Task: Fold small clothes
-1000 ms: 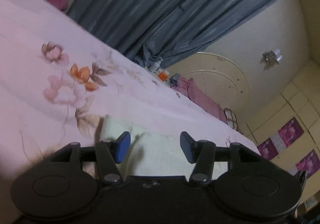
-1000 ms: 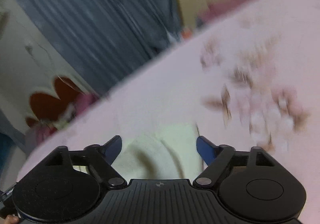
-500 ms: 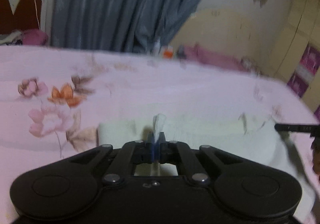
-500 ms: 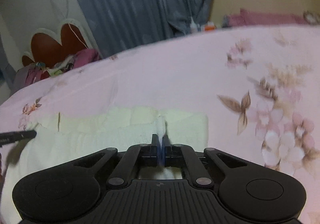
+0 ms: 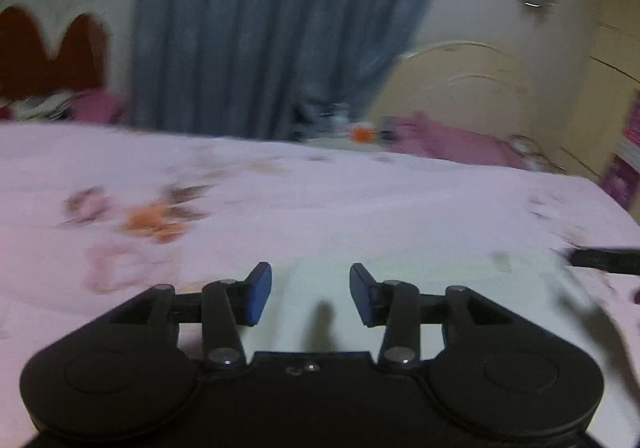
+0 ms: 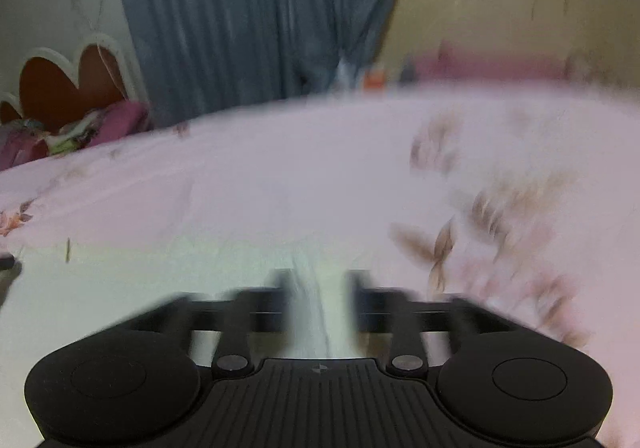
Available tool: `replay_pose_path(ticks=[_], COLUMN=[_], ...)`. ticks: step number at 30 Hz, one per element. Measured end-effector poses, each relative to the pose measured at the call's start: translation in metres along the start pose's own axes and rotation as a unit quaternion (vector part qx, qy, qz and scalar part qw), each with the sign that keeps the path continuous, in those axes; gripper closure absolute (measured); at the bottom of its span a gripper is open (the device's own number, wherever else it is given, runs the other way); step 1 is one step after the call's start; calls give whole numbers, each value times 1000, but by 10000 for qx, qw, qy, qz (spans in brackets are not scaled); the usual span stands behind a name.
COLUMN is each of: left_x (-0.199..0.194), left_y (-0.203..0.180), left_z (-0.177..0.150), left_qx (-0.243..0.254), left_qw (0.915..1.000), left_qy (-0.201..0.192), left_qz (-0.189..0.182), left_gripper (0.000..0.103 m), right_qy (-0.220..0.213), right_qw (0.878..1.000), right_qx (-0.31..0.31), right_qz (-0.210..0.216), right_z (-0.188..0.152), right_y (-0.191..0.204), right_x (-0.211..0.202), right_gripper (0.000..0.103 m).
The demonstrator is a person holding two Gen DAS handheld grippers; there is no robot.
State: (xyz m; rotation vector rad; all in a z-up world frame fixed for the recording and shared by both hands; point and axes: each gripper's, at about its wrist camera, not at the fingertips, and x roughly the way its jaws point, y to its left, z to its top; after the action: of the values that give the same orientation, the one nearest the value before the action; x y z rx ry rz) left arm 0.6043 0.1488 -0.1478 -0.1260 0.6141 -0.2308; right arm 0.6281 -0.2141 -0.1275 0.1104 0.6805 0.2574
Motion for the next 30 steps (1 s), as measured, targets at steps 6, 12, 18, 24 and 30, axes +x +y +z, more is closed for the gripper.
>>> replay_pose_path(ticks=[6, 12, 18, 24, 30], left_x=[25, 18, 15, 14, -15], left_y=[-68, -2, 19, 5, -23], left_z=[-12, -17, -11, -15, -7], left_qx=[555, -21, -167, 202, 495], left_qw=[9956, 9992, 9987, 9979, 9971], left_qy=[464, 396, 451, 350, -59], left_qz=[-601, 78, 180, 500, 581], left_gripper=[55, 64, 70, 68, 33], right_qy=[588, 478, 607, 541, -119], right_qw=[9883, 9958, 9976, 9963, 9989], right_qx=[-919, -724, -196, -194, -317], right_qz=[1063, 298, -254, -631, -334], right_z=[-19, -24, -18, -22, -6], right_y=[89, 41, -11, -15, 9], right_x=[33, 27, 27, 23, -19], right_gripper=[70, 70, 73, 72, 72])
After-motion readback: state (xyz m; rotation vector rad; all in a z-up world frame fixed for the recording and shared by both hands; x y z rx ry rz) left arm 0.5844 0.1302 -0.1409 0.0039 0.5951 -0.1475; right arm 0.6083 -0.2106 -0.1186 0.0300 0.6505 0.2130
